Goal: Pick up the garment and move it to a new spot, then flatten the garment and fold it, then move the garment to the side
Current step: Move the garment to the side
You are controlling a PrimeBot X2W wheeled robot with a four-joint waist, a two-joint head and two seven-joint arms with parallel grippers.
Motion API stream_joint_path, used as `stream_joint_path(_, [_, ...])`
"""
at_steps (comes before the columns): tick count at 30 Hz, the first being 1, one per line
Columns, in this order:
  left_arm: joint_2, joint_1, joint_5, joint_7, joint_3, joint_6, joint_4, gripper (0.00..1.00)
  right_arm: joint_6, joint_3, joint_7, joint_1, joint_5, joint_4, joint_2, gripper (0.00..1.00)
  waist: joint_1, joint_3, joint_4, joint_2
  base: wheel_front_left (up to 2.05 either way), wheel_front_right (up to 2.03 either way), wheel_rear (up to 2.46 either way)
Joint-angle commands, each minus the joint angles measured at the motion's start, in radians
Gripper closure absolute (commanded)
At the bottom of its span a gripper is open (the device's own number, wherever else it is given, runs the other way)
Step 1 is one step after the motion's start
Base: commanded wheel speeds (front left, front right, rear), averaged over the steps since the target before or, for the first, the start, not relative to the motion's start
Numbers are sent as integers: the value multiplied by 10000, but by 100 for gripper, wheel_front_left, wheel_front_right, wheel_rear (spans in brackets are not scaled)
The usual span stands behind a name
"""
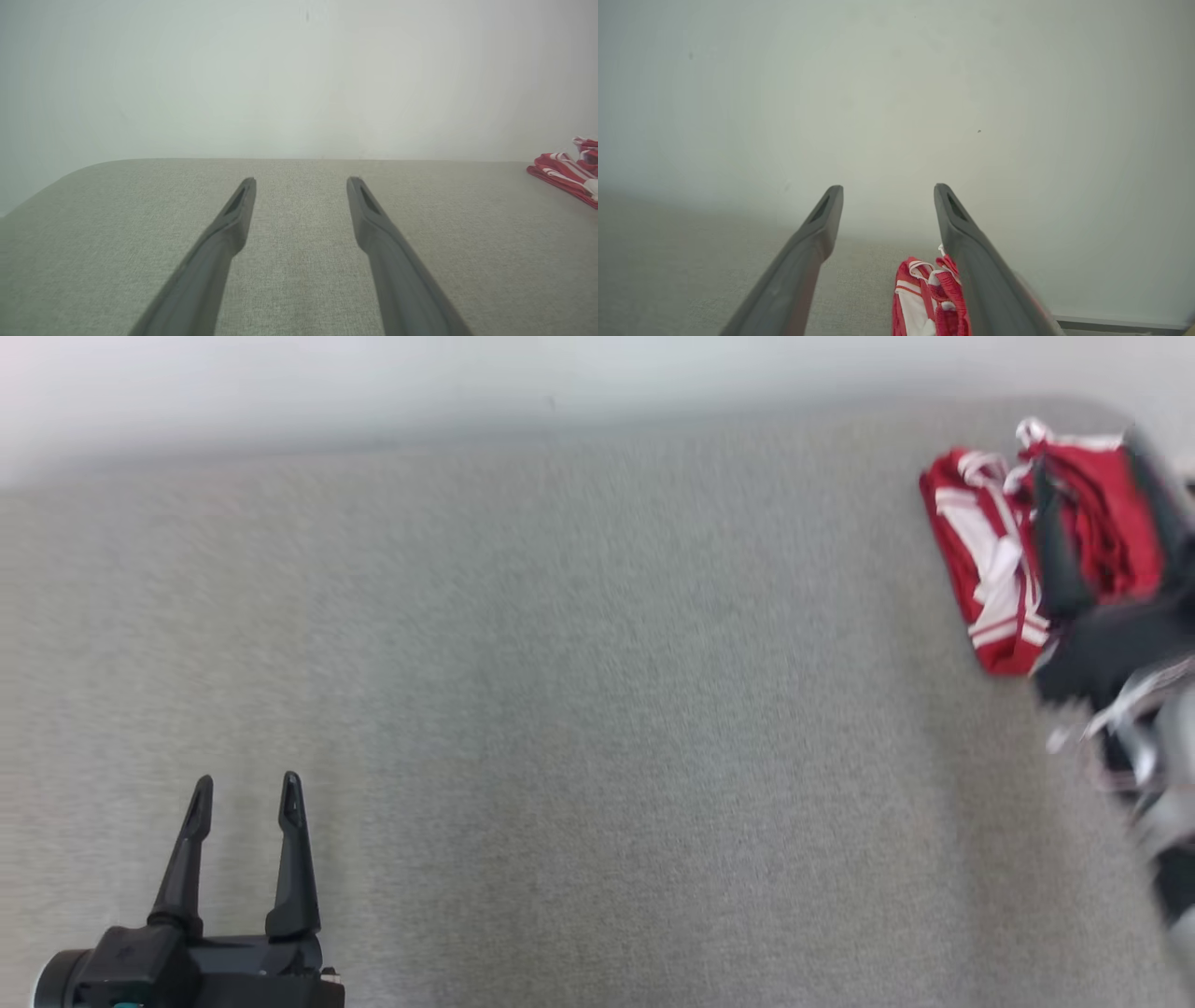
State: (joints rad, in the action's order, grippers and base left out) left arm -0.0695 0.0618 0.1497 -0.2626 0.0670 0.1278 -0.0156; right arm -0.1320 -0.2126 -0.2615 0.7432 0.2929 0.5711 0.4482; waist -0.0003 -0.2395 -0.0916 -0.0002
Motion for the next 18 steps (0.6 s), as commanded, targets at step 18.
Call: stream_joint_path(18, [166, -434, 165, -28, -162, 15, -860, 0, 31, 1877, 92, -5475, -932, -3011, -2827, 0, 3, 1901, 879, 2, 0, 0, 0])
